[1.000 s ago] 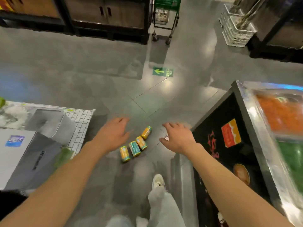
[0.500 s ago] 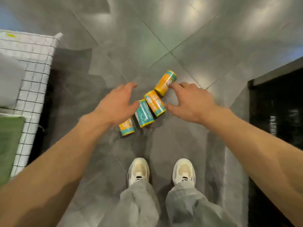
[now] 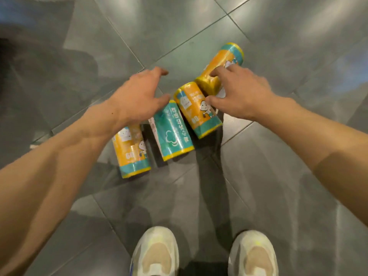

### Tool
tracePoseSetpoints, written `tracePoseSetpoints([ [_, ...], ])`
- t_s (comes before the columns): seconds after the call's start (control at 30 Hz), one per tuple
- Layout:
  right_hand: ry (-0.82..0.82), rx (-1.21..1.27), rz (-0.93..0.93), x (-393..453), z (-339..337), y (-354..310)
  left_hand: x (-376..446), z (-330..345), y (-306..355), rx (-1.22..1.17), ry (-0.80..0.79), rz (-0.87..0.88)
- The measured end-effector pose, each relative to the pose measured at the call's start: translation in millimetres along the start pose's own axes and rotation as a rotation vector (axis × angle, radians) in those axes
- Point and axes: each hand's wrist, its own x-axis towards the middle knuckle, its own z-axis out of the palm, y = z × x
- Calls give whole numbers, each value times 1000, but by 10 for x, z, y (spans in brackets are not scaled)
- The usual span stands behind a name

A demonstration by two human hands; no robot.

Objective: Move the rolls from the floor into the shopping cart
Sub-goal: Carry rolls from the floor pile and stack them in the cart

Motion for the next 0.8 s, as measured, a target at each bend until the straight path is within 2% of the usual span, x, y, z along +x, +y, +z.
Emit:
tracePoseSetpoints([
  [0.2,25,-106,-32,181,-29,95,145,18,4,30,-33,56],
  [0.33,2,-195,-74,257,-67,163,114,4,66,17,-69,22],
  [0.67,49,-488,-325,653,43,265,166,49,44,-12,-96,43],
  [0.8,47,-511,-295,760,81,166,145,59,-2,-10,-89,40],
])
